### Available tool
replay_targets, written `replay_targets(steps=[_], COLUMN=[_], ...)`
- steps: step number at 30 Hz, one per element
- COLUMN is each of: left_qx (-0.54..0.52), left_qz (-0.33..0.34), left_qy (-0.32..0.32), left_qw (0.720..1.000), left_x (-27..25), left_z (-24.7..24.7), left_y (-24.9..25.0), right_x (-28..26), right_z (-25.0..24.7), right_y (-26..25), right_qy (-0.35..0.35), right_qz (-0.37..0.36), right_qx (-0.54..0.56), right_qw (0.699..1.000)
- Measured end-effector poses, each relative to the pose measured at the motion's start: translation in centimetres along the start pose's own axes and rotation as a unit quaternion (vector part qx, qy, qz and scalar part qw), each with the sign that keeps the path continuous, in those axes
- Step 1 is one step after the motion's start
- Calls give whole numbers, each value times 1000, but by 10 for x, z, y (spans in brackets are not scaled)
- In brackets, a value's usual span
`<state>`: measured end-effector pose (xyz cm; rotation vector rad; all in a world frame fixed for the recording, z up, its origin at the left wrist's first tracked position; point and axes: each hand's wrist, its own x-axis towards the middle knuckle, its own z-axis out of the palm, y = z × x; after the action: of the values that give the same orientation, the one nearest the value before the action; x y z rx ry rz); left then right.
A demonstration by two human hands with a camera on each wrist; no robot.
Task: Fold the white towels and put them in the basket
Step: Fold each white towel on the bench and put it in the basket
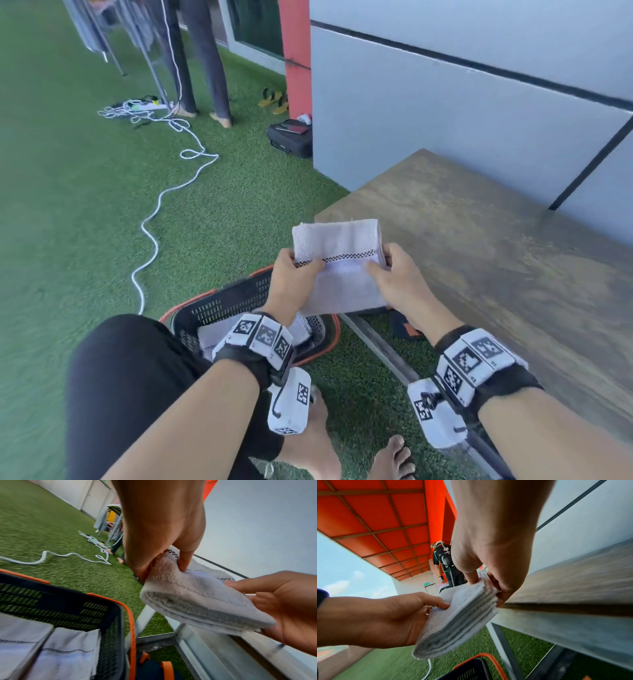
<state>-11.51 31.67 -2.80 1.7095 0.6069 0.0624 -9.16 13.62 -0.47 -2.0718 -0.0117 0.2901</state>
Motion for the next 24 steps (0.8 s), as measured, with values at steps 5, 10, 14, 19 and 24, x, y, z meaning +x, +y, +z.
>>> replay_targets(steps=[5,10,14,19,24], left_qx=[17,45,84,153,140], left_qz=[-93,-159,-224,-267,-295], left_qy=[68,110,99,37,26], left_qw=[993,980,966,951,945], left_x=[36,75,99,131,152], left_z=[-38,-57,-63,-57,-46], left_y=[-53,-113,-163,-214,-243], right_x=[33,64,89,117,139], right_z=[70,139,184,226,250], right_y=[-1,20,46,80,101], right_qy=[-47,-109,-158,-218,-282], right_qz=[-16,-24,-11,18,82], right_qx=[-25,-65,-122,-200,-222], right_qw=[998,992,980,955,930])
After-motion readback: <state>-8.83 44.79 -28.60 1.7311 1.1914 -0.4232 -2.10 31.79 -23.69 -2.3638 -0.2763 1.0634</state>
